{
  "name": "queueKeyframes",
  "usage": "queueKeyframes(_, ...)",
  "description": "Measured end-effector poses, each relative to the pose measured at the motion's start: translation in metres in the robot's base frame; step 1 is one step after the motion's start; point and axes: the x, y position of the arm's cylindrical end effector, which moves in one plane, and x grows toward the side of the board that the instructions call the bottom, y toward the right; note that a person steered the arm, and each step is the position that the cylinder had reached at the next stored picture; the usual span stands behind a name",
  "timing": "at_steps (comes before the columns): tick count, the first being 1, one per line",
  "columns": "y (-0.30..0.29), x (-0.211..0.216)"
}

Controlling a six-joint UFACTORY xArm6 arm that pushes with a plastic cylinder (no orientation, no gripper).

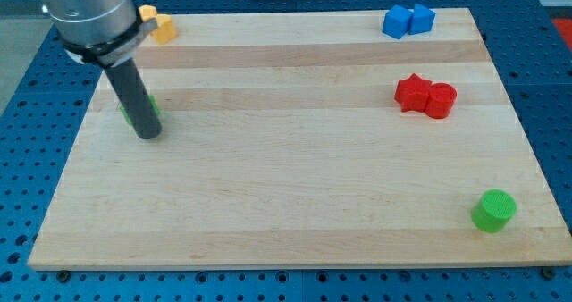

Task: Push the green circle to the top right of the green star

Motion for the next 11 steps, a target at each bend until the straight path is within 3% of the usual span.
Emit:
queueKeyframes(2, -0.009, 0.008)
queueKeyframes(5, 0.165, 0.140)
queueKeyframes(6, 0.226, 0.164)
queueKeyframes(9, 0.372, 0.177)
queueKeyframes(11, 0.426, 0.176)
